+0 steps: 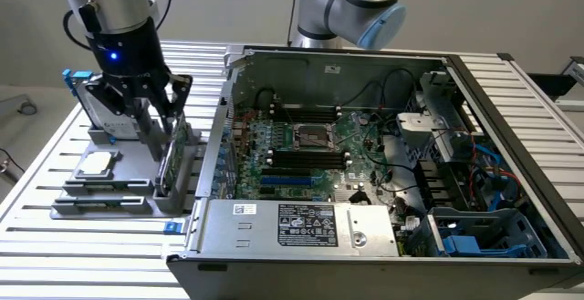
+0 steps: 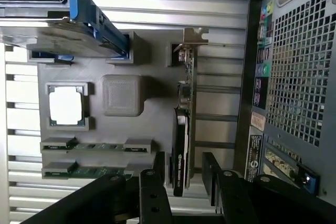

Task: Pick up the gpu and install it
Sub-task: 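Pick up the gpu and move the gpu toward the slot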

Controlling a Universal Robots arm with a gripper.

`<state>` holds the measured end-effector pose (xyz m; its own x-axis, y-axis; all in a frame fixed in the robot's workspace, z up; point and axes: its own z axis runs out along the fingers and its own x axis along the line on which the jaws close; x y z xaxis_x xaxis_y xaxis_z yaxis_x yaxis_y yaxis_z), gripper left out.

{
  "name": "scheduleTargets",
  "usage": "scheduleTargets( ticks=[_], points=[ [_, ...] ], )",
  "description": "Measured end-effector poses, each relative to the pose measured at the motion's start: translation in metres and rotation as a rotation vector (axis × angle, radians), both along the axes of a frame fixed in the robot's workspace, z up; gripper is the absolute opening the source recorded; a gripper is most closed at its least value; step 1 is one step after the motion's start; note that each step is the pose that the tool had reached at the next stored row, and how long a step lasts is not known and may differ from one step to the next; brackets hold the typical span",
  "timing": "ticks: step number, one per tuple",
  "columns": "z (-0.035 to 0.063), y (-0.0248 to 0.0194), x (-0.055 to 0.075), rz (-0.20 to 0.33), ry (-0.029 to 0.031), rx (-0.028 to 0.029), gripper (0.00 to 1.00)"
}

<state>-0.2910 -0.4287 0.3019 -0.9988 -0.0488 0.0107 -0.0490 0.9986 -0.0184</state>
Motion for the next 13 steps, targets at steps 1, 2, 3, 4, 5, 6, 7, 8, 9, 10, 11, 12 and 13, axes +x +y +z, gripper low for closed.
scheduleTargets(
  ticks=[1, 2, 3, 4, 5, 6, 7, 8, 9, 10, 11, 12, 13],
  points=[
    [-0.0019, 0.0002, -0.001, 0.000, -0.0001, 0.0000, 0.42],
    [-0.0037, 0.0004, -0.001, 0.000, -0.0002, 0.0001, 0.42],
    [-0.0055, 0.0007, -0.001, 0.001, -0.0003, 0.0001, 0.42],
    [-0.0073, 0.0010, -0.002, 0.001, -0.0003, 0.0000, 0.42],
    [-0.0091, 0.0013, -0.002, 0.002, -0.0005, 0.0000, 0.42],
    [-0.0109, 0.0016, -0.002, 0.002, -0.0007, 0.0000, 0.42],
    [-0.0128, 0.0020, -0.002, 0.003, -0.0010, 0.0001, 0.42],
    [-0.0146, 0.0023, -0.002, 0.004, -0.0012, 0.0001, 0.42],
    [-0.0164, 0.0026, -0.002, 0.004, -0.0014, 0.0001, 0.42],
    [-0.0181, 0.0028, -0.002, 0.004, -0.0015, 0.0000, 0.42],
    [-0.0201, 0.0030, -0.002, 0.004, -0.0016, 0.0001, 0.42],
    [-0.0219, 0.0032, -0.002, 0.005, -0.0017, 0.0001, 0.42],
    [-0.0237, 0.0034, -0.002, 0.004, -0.0016, 0.0000, 0.42]
  ],
)
